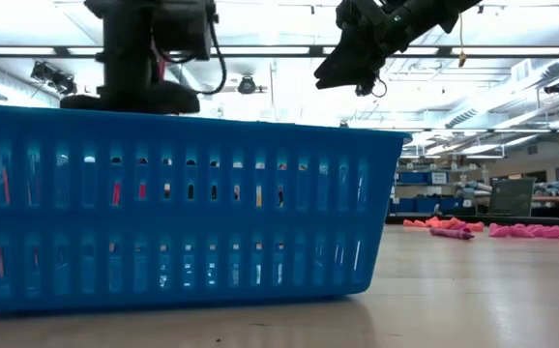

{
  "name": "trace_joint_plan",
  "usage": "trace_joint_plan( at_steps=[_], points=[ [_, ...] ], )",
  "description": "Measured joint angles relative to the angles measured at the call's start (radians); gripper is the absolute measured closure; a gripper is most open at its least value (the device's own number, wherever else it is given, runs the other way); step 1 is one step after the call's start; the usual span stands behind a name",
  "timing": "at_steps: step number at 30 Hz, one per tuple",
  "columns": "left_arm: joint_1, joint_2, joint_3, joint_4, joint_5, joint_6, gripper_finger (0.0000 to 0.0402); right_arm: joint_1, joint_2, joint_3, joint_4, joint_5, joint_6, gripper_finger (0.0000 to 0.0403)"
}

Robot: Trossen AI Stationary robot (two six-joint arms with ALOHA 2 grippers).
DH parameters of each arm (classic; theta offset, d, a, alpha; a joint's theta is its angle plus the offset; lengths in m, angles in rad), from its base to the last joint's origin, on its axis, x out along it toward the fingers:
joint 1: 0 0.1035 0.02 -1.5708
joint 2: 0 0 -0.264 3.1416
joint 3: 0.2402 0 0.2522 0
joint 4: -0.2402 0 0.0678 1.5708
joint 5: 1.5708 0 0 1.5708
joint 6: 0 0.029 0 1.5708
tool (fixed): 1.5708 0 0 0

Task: Sort crayons
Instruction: Put the black crayon into the black bin

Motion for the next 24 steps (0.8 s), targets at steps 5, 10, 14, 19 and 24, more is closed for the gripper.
trace_joint_plan(
  at_steps=[5, 10, 14, 19, 24],
  points=[
    [0.015, 0.0, -0.069, 0.056, 0.004, 0.0, 0.0376, 0.0, 0.0, 0.0, 0.0, 0.0, -0.003, 0.0241],
    [0.033, 0.0, -0.121, 0.115, 0.028, 0.0, 0.0376, 0.0, 0.001, 0.0, 0.0, -0.001, -0.003, 0.0241],
    [0.04, 0.0, -0.144, 0.139, 0.048, -0.009, 0.0376, 0.002, 0.001, 0.0, 0.001, -0.001, -0.003, 0.0241],
    [0.04, 0.0, -0.147, 0.148, 0.052, -0.02, 0.0358, 0.002, 0.001, 0.0, 0.008, -0.001, 0.0, 0.0241],
    [0.04, 0.0, -0.147, 0.157, 0.052, -0.037, 0.0315, 0.002, 0.001, 0.0, 0.007, -0.001, -0.001, 0.0241]
  ],
)
